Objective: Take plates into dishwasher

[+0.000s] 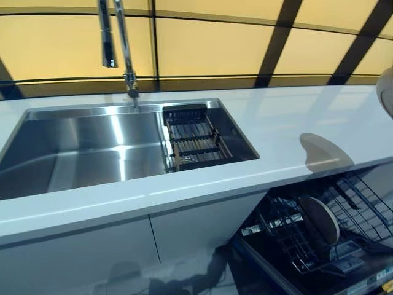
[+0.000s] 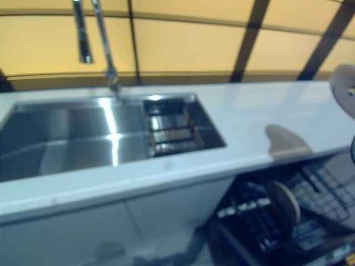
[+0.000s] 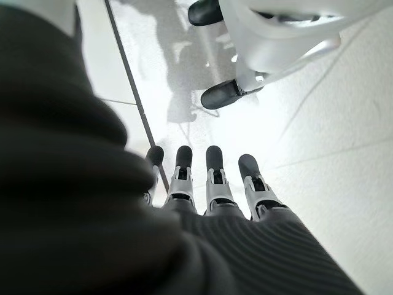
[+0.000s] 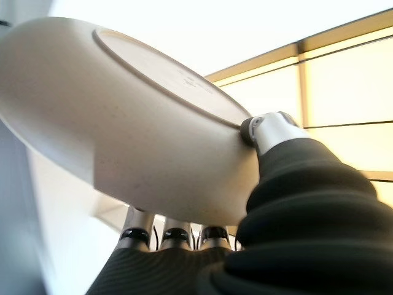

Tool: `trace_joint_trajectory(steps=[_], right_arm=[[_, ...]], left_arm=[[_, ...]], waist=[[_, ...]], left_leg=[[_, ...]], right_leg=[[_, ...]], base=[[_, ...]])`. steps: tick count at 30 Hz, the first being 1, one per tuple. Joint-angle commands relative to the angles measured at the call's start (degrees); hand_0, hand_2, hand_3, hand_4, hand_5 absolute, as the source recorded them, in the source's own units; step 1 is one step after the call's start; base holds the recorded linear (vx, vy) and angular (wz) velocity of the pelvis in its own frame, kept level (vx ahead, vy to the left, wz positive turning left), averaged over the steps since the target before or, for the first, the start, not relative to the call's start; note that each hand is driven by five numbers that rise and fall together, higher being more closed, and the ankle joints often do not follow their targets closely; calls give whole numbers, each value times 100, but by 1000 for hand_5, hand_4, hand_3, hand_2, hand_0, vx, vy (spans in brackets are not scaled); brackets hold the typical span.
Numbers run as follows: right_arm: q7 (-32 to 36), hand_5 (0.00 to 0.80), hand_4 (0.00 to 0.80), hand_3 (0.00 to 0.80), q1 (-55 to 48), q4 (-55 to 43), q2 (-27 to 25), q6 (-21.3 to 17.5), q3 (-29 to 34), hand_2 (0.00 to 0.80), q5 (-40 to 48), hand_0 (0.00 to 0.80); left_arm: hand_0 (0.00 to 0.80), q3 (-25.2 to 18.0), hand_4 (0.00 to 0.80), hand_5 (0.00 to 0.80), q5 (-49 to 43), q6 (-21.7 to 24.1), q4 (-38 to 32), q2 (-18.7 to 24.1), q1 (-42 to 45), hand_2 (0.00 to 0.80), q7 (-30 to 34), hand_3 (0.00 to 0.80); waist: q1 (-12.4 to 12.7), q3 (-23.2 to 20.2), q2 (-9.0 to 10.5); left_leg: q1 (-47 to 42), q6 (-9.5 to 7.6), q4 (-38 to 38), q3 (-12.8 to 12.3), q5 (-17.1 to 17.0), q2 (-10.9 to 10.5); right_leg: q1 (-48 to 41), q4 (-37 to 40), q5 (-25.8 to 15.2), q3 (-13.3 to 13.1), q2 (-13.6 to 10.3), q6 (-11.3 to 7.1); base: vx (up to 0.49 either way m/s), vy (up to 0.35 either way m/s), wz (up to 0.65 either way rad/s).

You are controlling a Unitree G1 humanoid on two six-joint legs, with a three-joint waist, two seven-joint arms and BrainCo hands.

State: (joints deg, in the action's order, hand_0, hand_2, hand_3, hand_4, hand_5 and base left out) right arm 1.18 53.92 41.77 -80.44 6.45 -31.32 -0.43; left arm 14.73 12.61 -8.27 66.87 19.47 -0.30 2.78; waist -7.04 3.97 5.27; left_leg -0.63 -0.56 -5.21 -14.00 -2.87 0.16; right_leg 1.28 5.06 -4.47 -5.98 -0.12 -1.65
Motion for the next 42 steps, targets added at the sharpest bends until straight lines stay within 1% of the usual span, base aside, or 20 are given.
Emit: trace_joint_trajectory(steps=[1,5,7,9,12,13,15,21,27,29,30,31,32,33,35,42], right_arm=[[81,800,800,800,-1,280,-420,-88,707,800,116,800],[274,800,800,800,-858,45,-414,-149,1458,800,298,800],[219,800,800,800,-1321,30,-343,-139,1833,800,89,800],[164,800,800,800,-1686,81,-286,-176,2147,800,153,800],[203,800,800,800,-2133,-61,-139,-121,2540,800,226,800],[204,800,800,800,-2332,-142,-75,-134,2694,800,238,800],[233,800,800,800,-2606,-245,34,-167,2923,800,227,800],[70,800,800,800,-3406,-614,516,-161,3520,800,191,800],[110,800,800,800,-3750,-1032,874,-66,3775,800,84,800],[141,800,800,800,-3828,-1286,1068,67,3778,800,140,800],[161,800,800,800,-3838,-1316,1127,82,3769,800,139,800],[154,800,800,800,-3831,-1367,1184,89,3741,800,146,800],[137,800,800,800,-3830,-1423,1243,113,3728,800,155,800],[122,800,800,800,-3830,-1461,1279,132,3721,800,165,800],[105,800,800,800,-3836,-1569,1403,129,3715,800,170,800],[222,800,800,800,-3886,-2110,1695,177,3689,800,131,800]], left_arm=[[0,100,0,0,-202,-78,298,218,-231,0,10,0],[0,95,0,0,-200,-113,291,196,-270,0,36,0],[0,78,0,0,-263,-90,304,159,-294,0,36,0],[0,103,0,0,-255,-76,316,160,-332,0,36,0],[0,96,0,0,-216,-58,312,144,-381,0,35,0],[0,80,0,0,-216,-56,315,136,-395,0,47,0],[0,72,0,0,-187,-65,298,131,-413,0,41,0],[0,83,0,0,-132,-64,234,74,-475,0,18,0],[0,-1,0,0,-77,-37,227,44,-492,0,-25,0],[0,-34,0,0,-105,-43,223,14,-492,0,-19,0],[0,-37,0,0,-110,-17,233,3,-492,0,-17,0],[0,-64,0,0,-125,8,236,-10,-495,0,-17,0],[0,-59,0,0,-118,13,241,-32,-512,0,-34,0],[0,-46,0,0,-110,27,237,-45,-512,0,-39,0],[0,-39,0,0,-104,40,209,-80,-523,0,-61,0],[0,-110,0,0,-109,53,208,-134,-552,0,-52,0]], waist=[[25,194,-5],[-117,227,-53],[-200,261,-81],[-247,295,-93],[-335,360,-131],[-390,392,-154],[-417,411,-178],[-562,585,-307],[-642,671,-417],[-672,712,-459],[-705,731,-505],[-685,739,-486],[-689,744,-494],[-713,760,-527],[-738,792,-561],[-776,822,-605]], left_leg=[[-447,-390,21,247,797,-347],[-470,-396,21,108,803,-323],[-472,-403,21,1,812,-299],[-464,-400,21,-71,812,-279],[-467,-396,21,-164,819,-268],[-486,-399,21,-182,827,-263],[-477,-397,21,-245,831,-258],[-419,-381,21,-301,823,-253],[-367,-346,21,-306,818,-255],[-354,-333,21,-314,808,-255],[-390,-324,21,-233,870,-254],[-344,-323,21,-310,807,-256],[-339,-321,21,-317,810,-257],[-379,-318,21,-251,861,-258],[-392,-312,21,-237,876,-256],[-385,-294,21,-291,867,-256]], right_leg=[[-80,-6,58,92,292,-335],[-40,-6,33,-35,314,-330],[-2,-6,20,-109,331,-329],[34,-6,4,-148,337,-331],[81,-6,-17,-220,343,-334],[75,-6,-11,-235,347,-335],[114,-6,-26,-283,349,-334],[180,-6,-15,-301,348,-316],[235,-6,6,-276,339,-298],[250,-6,14,-267,335,-285],[204,-6,80,-226,332,-304],[254,-6,25,-256,337,-272],[260,-6,29,-255,337,-269],[219,-6,80,-223,332,-286],[201,-6,100,-192,328,-282],[213,-6,110,-195,328,-258]], base=[[9,-43,-23],[15,-32,-19],[-1,-42,-16],[-20,-38,-22],[-12,-28,-21],[-1,-20,-15],[-4,-22,-10],[-29,-20,-11],[-12,-7,0],[5,6,-3],[-21,-16,-5],[-21,-16,-5],[-24,-18,-3],[0,0,0],[0,0,0],[0,0,0]])
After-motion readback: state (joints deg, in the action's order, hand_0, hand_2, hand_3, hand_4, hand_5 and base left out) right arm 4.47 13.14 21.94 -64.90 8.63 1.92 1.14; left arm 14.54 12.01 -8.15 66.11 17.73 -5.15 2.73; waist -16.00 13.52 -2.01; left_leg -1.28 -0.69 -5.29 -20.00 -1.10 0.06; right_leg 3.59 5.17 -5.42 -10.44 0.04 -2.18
